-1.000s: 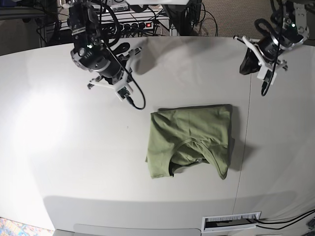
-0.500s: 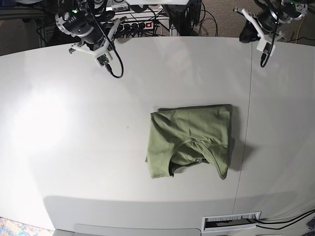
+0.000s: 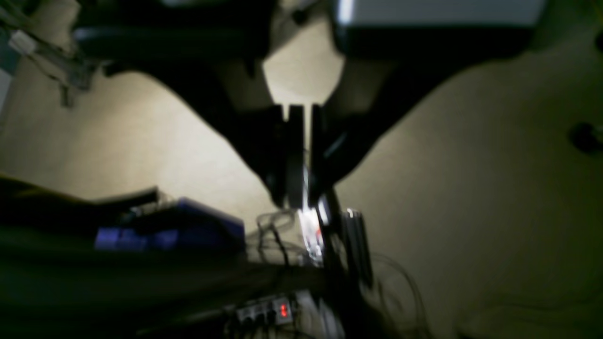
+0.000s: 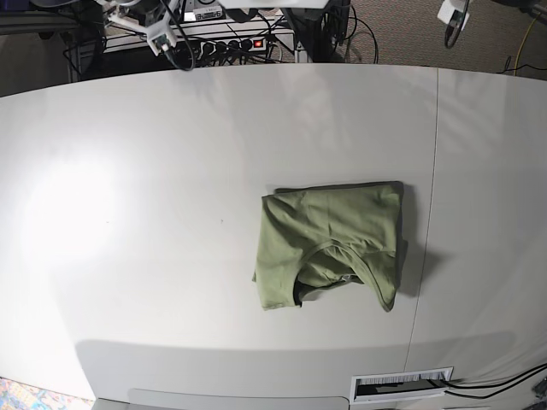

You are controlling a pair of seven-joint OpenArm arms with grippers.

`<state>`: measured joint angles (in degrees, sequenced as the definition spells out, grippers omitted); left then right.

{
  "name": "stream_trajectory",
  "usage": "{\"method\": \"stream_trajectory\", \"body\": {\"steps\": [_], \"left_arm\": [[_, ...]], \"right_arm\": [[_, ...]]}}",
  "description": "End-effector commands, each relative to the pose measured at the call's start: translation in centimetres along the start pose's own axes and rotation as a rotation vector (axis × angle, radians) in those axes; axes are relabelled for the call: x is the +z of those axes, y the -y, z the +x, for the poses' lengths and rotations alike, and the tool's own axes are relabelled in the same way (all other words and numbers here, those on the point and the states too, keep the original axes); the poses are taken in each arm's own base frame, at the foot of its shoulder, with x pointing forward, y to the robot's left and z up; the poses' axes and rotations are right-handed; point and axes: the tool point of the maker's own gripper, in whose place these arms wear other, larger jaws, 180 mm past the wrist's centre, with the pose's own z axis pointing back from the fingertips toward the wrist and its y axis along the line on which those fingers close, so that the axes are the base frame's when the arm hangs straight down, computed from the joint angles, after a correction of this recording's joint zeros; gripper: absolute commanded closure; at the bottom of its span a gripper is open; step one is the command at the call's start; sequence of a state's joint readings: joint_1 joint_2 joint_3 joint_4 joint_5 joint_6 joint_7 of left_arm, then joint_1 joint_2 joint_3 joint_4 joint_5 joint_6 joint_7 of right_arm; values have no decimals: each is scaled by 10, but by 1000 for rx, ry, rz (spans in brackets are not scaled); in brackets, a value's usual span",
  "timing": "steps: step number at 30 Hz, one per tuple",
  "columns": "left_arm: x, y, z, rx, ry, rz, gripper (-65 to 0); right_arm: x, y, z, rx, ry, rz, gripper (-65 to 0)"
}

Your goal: Fold the T-shirt properly

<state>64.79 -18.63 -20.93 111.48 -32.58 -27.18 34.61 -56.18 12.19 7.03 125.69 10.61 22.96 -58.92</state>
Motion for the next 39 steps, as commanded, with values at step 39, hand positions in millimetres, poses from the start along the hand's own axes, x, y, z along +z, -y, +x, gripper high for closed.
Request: {"method": "stream_trajectory", "body": {"steps": [39], "left_arm": [[-187,-33,-82,217,-114,179,0]], "right_arm": [[-225,2,-79,-57,-120,164,0]]}}
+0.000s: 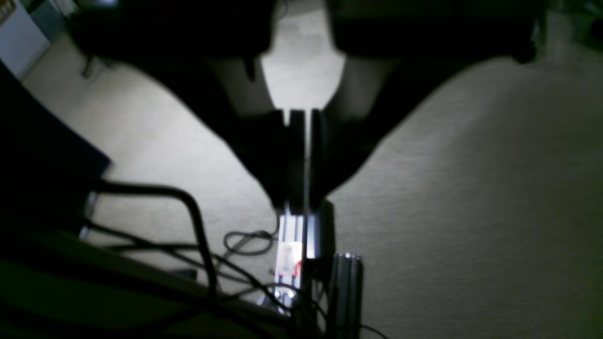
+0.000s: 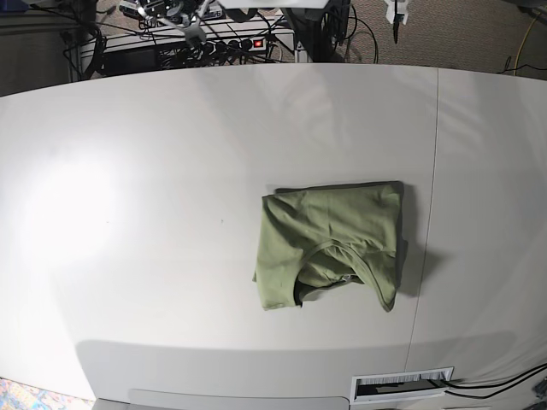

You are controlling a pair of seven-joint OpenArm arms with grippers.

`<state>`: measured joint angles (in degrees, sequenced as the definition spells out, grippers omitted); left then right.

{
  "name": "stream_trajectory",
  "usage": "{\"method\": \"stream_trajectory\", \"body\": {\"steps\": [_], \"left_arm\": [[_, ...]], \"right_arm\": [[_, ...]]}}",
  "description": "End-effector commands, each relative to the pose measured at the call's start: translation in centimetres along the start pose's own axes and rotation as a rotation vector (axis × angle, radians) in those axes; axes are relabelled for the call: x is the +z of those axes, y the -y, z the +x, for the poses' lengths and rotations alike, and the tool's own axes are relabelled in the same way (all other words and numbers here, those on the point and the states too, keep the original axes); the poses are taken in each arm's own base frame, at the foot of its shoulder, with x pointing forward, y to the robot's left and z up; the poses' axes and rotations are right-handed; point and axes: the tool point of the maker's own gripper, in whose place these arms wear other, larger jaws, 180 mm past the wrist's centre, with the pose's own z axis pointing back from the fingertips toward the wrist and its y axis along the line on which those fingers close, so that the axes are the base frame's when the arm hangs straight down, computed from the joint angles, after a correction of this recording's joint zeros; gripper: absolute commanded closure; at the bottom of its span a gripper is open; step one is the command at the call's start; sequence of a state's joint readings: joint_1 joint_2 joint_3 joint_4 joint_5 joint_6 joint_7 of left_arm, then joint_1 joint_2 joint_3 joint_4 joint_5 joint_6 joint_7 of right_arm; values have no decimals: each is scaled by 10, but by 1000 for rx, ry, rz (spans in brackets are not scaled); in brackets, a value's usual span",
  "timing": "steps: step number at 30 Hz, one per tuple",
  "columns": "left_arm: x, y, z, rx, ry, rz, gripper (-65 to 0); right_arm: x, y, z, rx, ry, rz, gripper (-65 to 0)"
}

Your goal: Fold the T-shirt properly

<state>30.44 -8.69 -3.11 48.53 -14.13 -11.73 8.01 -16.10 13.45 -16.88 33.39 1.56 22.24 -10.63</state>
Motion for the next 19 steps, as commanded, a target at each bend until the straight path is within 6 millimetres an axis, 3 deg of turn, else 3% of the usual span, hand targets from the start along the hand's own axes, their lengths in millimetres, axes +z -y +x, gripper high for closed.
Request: {"method": "stream_trajectory", "body": {"steps": [1,6,11,19], "left_arm": [[-1,4,-6,5,3,3,0],[-12,19,-25,53,-30,11,0],[-22,27,-36,4,-63,68,0],[-24,29,-38,-4,-71,95,0]], "right_arm": [[-1,5,-5,6,0,-25,0],[-7,21,-20,-107,-12,-223,0],[-9,18,-30,-193,-93,-258,0],[-13,10,-24,-258,-117,-252,0]]}}
